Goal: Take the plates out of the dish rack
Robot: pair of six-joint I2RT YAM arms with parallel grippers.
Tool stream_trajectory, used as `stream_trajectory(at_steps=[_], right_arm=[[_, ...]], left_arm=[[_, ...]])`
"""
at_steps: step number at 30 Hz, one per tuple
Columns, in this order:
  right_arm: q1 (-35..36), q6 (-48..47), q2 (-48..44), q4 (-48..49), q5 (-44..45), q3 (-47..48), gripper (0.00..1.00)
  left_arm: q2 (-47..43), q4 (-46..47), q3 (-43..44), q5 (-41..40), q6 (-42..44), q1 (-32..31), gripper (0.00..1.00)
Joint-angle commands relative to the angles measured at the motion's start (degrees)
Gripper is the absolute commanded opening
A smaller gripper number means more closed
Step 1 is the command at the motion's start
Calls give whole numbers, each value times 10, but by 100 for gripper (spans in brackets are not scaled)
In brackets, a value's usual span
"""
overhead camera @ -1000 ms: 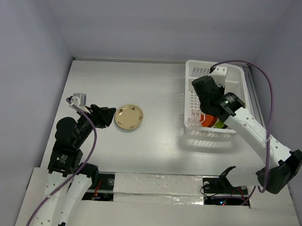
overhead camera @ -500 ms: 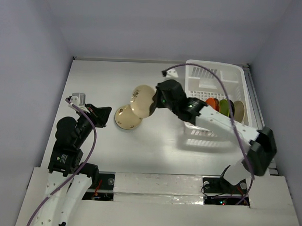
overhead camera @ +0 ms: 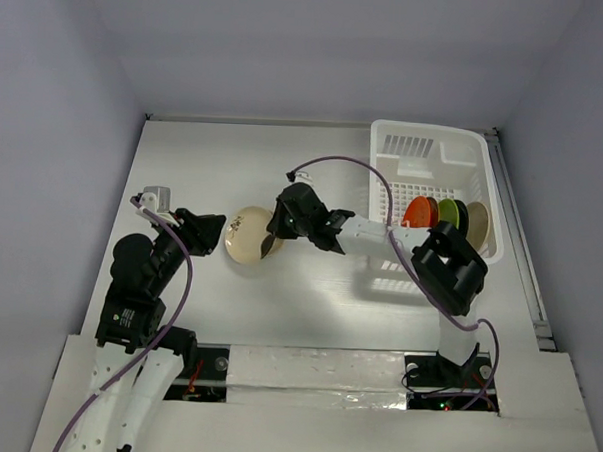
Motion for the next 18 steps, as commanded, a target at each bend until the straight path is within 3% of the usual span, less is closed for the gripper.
stream_trajectory(at_steps=[1,7,13,14,16,18], right_arm=[[-2,42,-4,87,1,-2,15],[-2,57,11,80,40,-6,18],[-15,71,17,82,24,-20,20],[-15,71,19,83,18,-23,29],[-15,70,23,75,14,-23,38],[-15,67,22,79,13,-30,52]], left_arm=[[3,16,3,5,1,3,26],[4,16,2,6,1,3,27],[3,17,2,6,1,3,27],[3,17,2,6,1,3,27],[3,18,2,6,0,3,27],[3,17,2,6,0,3,28]])
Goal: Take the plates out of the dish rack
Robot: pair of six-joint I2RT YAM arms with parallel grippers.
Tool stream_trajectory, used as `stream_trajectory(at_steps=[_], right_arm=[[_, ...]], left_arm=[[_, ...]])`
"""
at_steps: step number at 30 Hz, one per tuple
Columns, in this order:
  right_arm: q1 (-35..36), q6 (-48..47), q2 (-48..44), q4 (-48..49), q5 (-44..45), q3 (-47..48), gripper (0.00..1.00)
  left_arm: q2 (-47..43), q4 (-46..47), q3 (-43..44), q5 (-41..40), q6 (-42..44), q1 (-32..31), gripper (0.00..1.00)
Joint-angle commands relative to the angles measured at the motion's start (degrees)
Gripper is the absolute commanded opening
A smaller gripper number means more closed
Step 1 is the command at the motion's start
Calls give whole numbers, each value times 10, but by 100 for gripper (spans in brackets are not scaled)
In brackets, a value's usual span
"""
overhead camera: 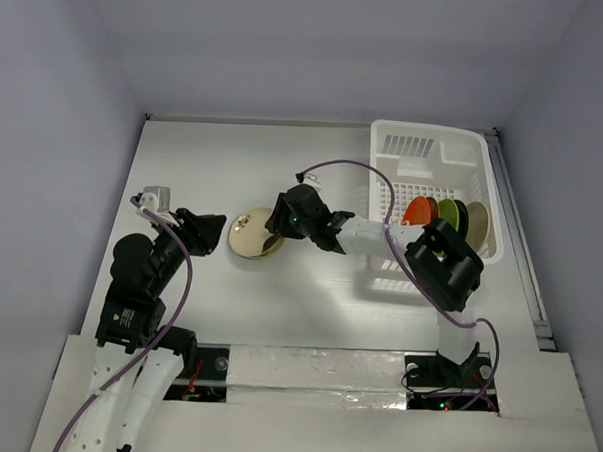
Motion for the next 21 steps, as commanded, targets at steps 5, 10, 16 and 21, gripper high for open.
stream_trajectory(at_steps=[5,10,16,21], right_arm=[[0,-30,-22,4,17,-10,77],[0,-70,-83,-72,88,-11,82],[-12,-119,-197,-176,205,-36,28],[-101,-140,-337,-255,247,-92,0]], left_arm=[[3,17,2,6,0,3,28],[2,17,3,6,1,3,28],[1,17,3,5,1,3,28],[0,16,3,5,1,-2,28]])
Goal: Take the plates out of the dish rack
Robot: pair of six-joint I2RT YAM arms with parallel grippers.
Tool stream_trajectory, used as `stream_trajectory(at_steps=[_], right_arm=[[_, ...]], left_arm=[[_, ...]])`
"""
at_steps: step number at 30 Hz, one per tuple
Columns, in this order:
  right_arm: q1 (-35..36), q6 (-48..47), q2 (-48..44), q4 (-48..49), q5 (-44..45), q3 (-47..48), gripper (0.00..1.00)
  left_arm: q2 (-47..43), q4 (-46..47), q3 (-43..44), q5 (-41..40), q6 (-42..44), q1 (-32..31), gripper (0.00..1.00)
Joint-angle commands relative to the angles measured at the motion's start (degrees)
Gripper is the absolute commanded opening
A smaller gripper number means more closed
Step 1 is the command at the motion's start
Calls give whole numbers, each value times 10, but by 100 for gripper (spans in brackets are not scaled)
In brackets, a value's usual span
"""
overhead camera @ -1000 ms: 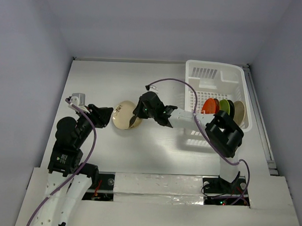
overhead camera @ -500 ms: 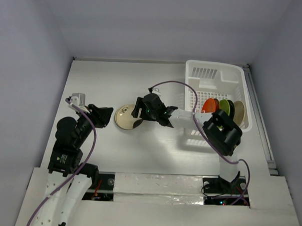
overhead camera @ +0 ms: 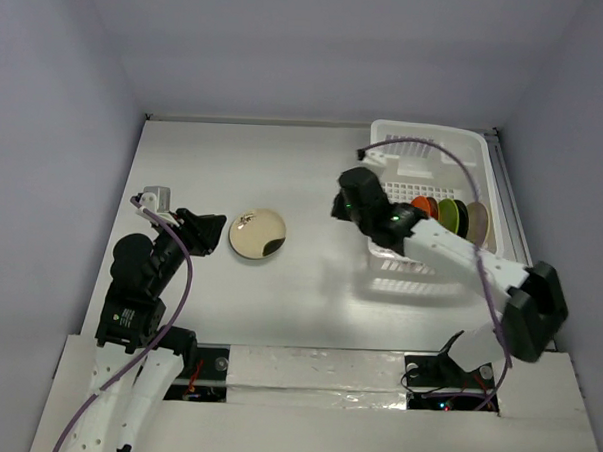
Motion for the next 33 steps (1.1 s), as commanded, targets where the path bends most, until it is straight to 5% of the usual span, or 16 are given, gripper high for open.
stream_trajectory(at_steps=[1,4,8,9,28,33], right_arm=[[-74,-31,-106,-80,72,-38,0],[-132,-50,-178,-125,80,-55,5],[-191,-75,-195,-171,85,-54,43],[-201,-78,-192,-182,86,-55,44],[-275,-132,-87,-197,32,-41,39],[-275,-141,-78,-210,50,-32,25]], left_arm=[[-1,17,3,4,1,-2,28],[-1,17,3,5,0,-2,28],[-3,17,2,6,1,-2,28],[-3,17,2,5,1,-2,28],[-5,16,4,3,1,-2,28],[-4,16,4,2,2,-2,28]])
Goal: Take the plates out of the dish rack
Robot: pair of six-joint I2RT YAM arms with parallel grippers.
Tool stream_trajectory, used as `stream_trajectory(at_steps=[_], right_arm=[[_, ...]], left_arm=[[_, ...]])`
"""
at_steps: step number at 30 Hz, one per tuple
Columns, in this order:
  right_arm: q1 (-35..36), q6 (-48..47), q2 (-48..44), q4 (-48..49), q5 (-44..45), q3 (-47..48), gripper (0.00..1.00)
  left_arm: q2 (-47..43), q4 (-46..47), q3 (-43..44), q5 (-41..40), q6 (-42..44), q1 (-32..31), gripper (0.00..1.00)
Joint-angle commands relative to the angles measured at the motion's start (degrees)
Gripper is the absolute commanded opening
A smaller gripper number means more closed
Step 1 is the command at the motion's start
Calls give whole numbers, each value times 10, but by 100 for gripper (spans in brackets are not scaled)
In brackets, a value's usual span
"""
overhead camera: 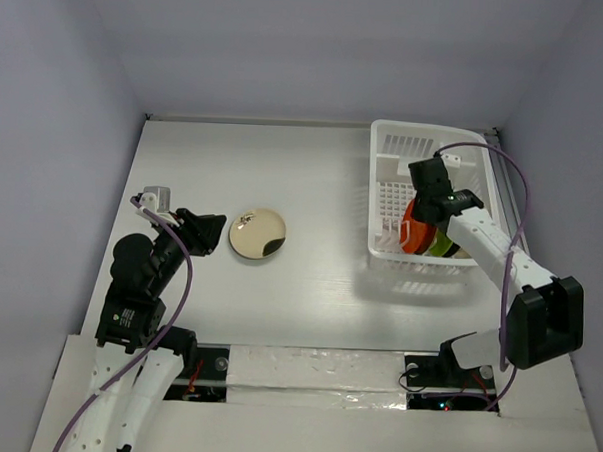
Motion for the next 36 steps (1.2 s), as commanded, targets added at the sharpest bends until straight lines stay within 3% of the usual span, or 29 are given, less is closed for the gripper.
stream_trajectory(at_steps=[1,6,10,22,28,31,33,34,36], right_arm=[[-2,-15,-8,-19,12,25,24],[4,-37,-42,-39,28,30,7],[22,-43,-58,-64,53,40,0],[108,-74,-65,-103,175,90,0],[143,-51,-120,-103,212,141,0],[157,-52,-162,-14,118,141,0],[162,-37,-181,91,-67,92,0],[162,-37,-180,120,-68,75,0],[169,1,-165,201,-166,36,0]], left_arm=[[-4,16,4,4,1,-2,28],[-3,16,4,4,2,-2,28],[-3,16,3,5,1,-2,28],[-2,17,3,4,1,-2,28],[0,16,4,4,1,-2,28],[1,17,4,4,1,-2,28],[1,16,4,2,2,-2,28],[1,16,5,1,2,-2,28],[2,14,5,-1,2,-2,28]])
